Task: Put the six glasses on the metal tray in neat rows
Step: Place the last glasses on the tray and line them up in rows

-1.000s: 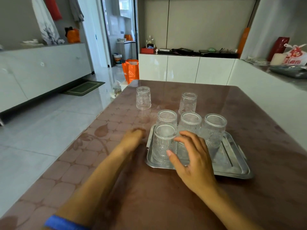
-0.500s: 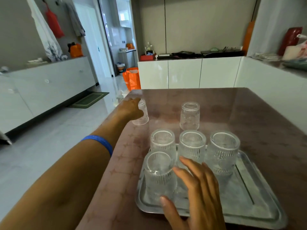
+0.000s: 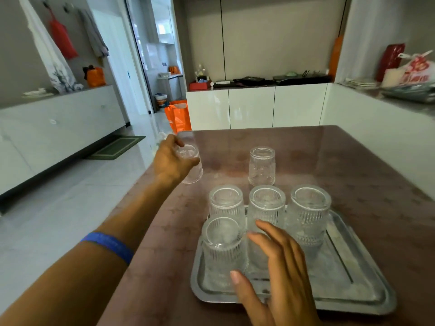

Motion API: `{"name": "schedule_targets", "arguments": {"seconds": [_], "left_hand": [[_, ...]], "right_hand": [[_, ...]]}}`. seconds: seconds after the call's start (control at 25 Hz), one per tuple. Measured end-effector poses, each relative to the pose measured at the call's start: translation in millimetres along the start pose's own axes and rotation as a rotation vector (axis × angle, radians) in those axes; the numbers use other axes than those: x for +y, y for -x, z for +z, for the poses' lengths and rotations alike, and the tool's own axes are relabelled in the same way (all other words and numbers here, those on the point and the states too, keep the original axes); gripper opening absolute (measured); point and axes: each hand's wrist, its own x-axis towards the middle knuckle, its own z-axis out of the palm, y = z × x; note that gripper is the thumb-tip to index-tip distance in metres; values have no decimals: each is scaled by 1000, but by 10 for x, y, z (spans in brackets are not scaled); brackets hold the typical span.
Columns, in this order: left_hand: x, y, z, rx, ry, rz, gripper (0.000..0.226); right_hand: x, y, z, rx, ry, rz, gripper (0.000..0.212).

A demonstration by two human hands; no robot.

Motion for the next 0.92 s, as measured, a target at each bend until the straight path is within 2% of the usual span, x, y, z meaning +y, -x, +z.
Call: {"name": "schedule_targets", "arguments": {"seconds": [0.2, 0.28, 0.36, 0.44, 0.52, 0.6, 0.68, 0.76, 0.84, 0.92], "left_hand": [[745, 694, -778, -33, 88, 339, 56], [1074, 989, -989, -122, 151, 408, 58], [1323, 1330, -1106, -214, 227, 466, 60], [1500, 1617, -1120, -293, 316, 539, 61], [1610, 1843, -1086, -341, 384, 565, 61], [1660, 1989, -1022, -396, 407, 557, 65], [1657, 2040, -983, -482, 397, 537, 68], [1560, 2013, -977, -529, 504, 406, 56], [1290, 1974, -998, -388, 656, 173, 31], [915, 1946, -981, -203, 644, -24, 17]], "right_hand": [[-206, -34, -150, 38, -68, 25, 47], [-351, -179, -308, 94, -112, 12, 60], [-474, -418, -515, 67, -110, 6, 80], [-544, -662, -724, 3, 21, -59, 85], [-568, -807, -901, -42, 221, -96, 79], [-545, -838, -1026, -99, 302, -28, 77], [-494, -808, -1083, -124, 219, 47, 73], [-397, -776, -1082, -143, 117, 112, 72], [-281, -724, -1035, -202, 95, 182, 73], [-171, -646, -952, -273, 98, 260, 73]]}}
